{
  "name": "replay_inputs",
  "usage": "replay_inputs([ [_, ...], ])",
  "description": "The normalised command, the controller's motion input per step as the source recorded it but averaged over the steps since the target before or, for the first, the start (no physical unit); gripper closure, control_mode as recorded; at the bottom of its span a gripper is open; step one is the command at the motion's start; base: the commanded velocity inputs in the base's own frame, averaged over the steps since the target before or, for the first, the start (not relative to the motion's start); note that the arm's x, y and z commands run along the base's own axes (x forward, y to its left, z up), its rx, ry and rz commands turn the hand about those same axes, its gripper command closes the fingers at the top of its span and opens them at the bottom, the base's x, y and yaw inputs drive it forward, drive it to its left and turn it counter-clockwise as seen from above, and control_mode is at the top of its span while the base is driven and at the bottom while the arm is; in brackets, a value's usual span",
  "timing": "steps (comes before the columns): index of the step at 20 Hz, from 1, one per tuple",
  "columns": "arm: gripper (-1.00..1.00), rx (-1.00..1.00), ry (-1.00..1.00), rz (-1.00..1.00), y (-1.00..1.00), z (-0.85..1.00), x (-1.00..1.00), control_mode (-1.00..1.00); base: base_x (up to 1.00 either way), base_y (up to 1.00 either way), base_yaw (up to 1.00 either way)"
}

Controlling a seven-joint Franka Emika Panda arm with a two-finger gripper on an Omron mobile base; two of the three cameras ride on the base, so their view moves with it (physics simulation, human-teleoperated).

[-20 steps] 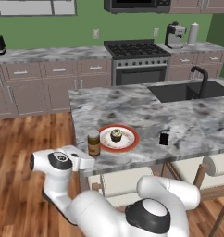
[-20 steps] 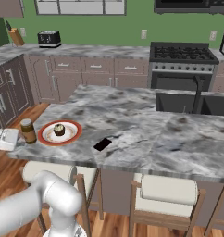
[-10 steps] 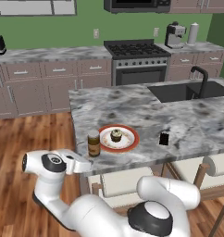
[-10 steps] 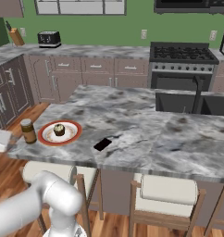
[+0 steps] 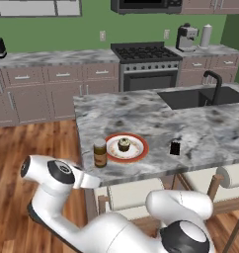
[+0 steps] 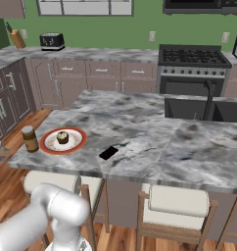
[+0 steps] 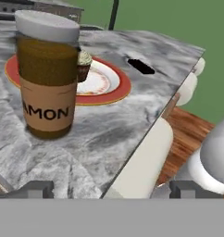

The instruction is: Take the cinnamon bottle from the cabinet and place it on the dining table, next to the plate with the cupcake. Then take the chocolate from the dining counter and place it on the cupcake plate.

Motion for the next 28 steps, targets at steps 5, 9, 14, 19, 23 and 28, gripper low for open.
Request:
replay_inputs([
  [5,-1.00,0.15,0.07,0.17,-0.32,0.27,-0.50,-1.00,0.00,0.00,0.00],
  [9,-1.00,0.13,0.00,0.18,-0.48,0.24,-0.36,-1.00,0.00,0.00,0.00],
  [14,-1.00,0.17,0.00,0.13,-0.48,0.33,-0.26,-1.00,0.00,0.00,0.00],
  [19,-1.00,0.16,0.03,0.02,-0.45,0.40,-0.13,-1.00,0.00,0.00,0.00],
  [23,-1.00,0.12,0.15,0.00,-0.53,0.38,-0.06,-1.00,0.00,0.00,0.00],
  [28,-1.00,0.06,0.15,-0.01,-0.56,0.32,-0.03,-1.00,0.00,0.00,0.00],
])
